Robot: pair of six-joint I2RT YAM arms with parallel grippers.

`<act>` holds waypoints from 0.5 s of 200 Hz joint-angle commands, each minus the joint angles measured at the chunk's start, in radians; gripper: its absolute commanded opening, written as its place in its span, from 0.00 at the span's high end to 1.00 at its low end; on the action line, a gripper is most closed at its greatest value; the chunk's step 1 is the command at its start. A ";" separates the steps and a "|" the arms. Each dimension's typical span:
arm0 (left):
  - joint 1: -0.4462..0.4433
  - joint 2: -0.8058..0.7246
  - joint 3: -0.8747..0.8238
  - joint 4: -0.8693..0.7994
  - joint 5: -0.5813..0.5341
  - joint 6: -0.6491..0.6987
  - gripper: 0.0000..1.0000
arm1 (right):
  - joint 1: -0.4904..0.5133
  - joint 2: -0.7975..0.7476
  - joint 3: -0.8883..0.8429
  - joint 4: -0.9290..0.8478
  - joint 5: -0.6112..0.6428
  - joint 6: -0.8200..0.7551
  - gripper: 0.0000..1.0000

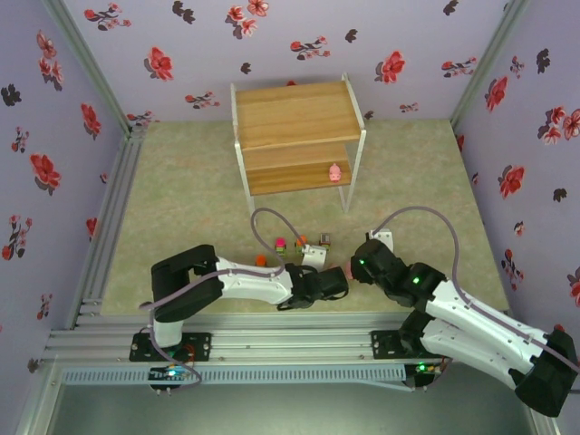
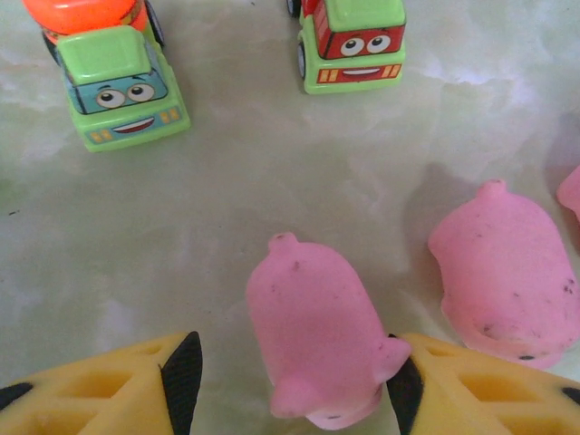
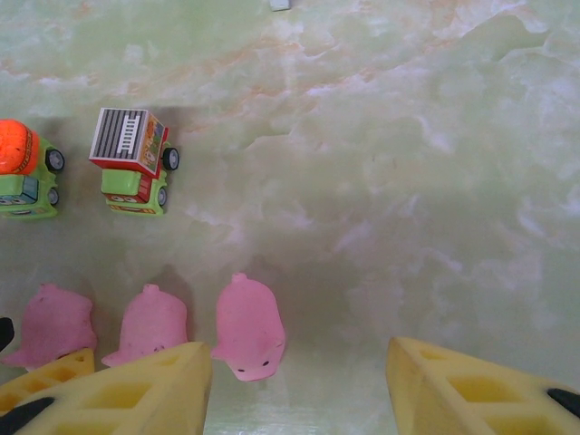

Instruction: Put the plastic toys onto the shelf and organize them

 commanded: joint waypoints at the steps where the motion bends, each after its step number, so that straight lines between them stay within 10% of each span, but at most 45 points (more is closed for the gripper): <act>1: 0.008 0.027 0.040 -0.039 -0.036 -0.011 0.41 | 0.004 0.010 -0.012 0.009 0.006 0.007 0.46; 100: 0.016 0.048 0.071 -0.148 -0.058 -0.064 0.44 | 0.004 0.011 -0.011 0.006 0.014 0.010 0.46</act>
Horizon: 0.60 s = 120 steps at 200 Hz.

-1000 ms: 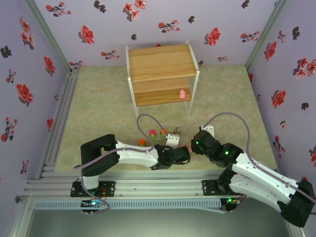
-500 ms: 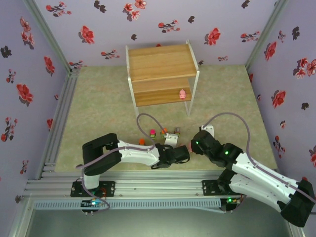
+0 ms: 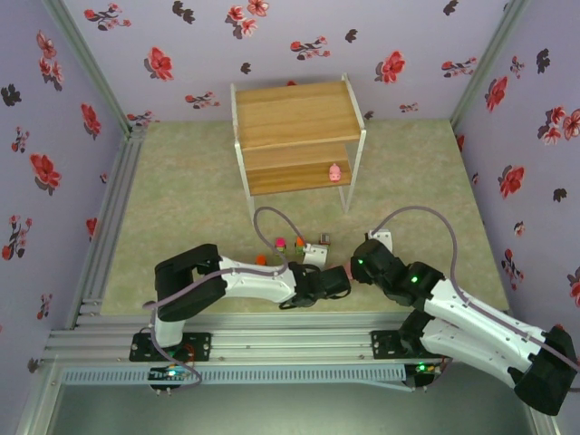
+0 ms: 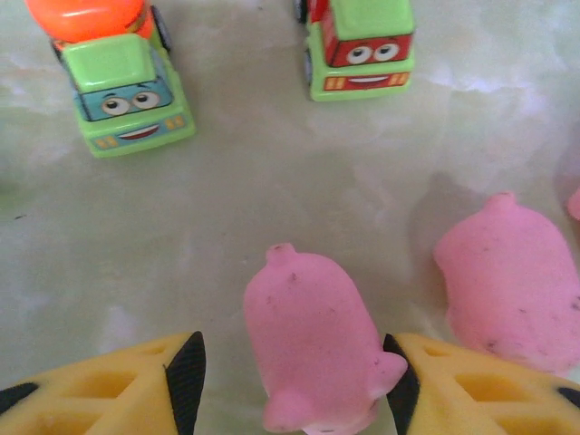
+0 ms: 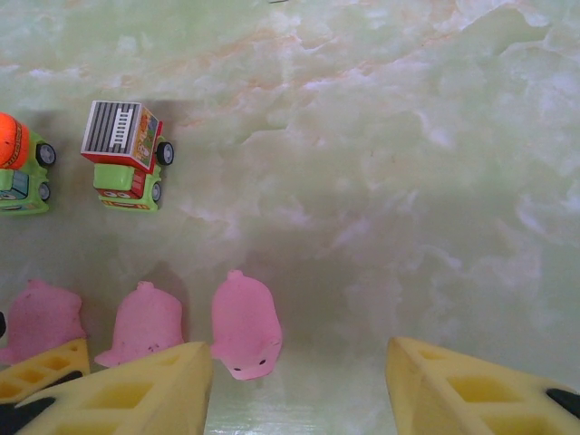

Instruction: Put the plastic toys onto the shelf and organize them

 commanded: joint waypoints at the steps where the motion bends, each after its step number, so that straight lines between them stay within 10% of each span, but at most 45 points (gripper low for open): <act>1: 0.010 0.032 0.043 -0.099 -0.046 -0.045 0.44 | 0.004 -0.002 -0.011 0.007 0.014 0.010 0.46; 120: -0.004 0.039 0.061 -0.102 -0.067 -0.022 0.46 | 0.004 -0.003 -0.010 0.004 0.015 0.011 0.46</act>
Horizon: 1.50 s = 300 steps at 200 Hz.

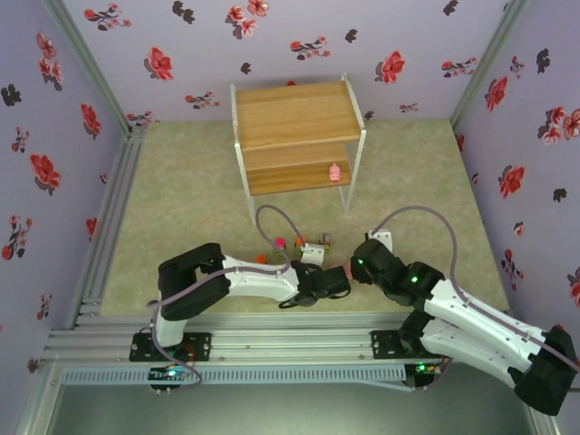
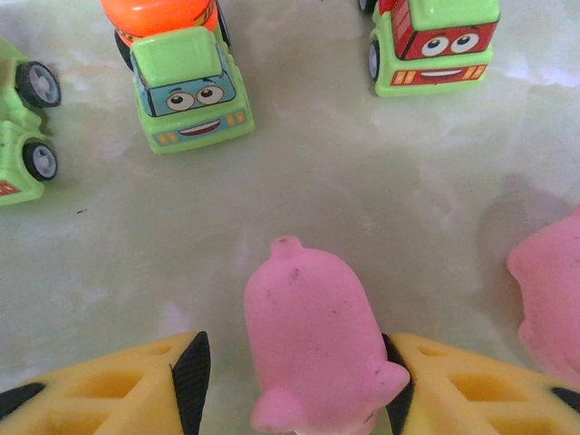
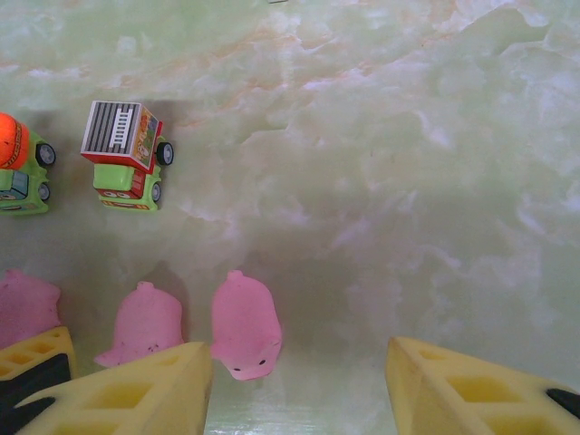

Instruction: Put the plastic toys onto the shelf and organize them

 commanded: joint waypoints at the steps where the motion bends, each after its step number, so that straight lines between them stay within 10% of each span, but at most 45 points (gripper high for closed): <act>1: -0.005 0.017 0.031 -0.023 -0.036 -0.001 0.46 | 0.004 -0.003 -0.011 0.004 0.015 0.011 0.46; 300: -0.012 -0.070 -0.065 0.059 -0.069 -0.011 0.66 | 0.004 0.000 -0.011 0.008 0.001 0.007 0.47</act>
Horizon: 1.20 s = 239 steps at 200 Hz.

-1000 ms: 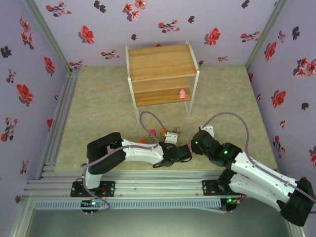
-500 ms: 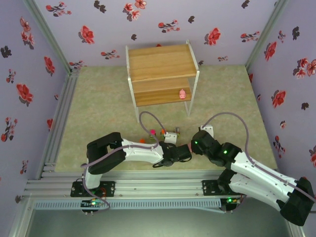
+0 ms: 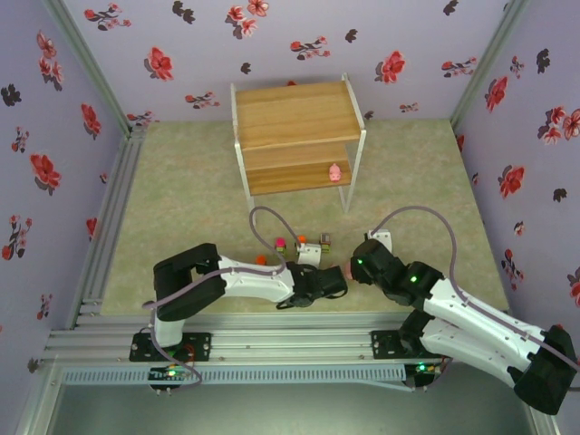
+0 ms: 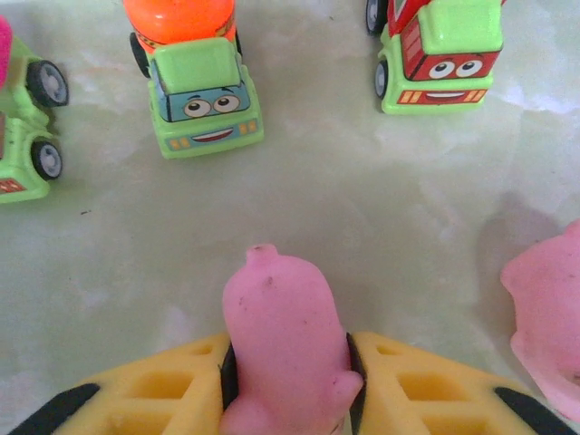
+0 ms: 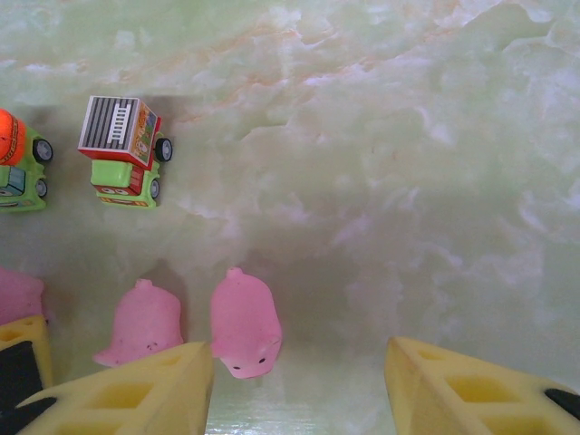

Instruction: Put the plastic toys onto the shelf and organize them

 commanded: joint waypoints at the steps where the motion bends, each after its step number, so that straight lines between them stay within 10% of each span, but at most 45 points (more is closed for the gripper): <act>1: -0.013 -0.038 -0.008 -0.012 -0.058 0.015 0.66 | 0.005 -0.007 -0.011 0.008 0.004 0.008 0.47; 239: -0.031 -0.235 0.006 -0.102 -0.178 0.103 0.66 | 0.005 0.021 -0.035 0.100 -0.127 -0.047 0.42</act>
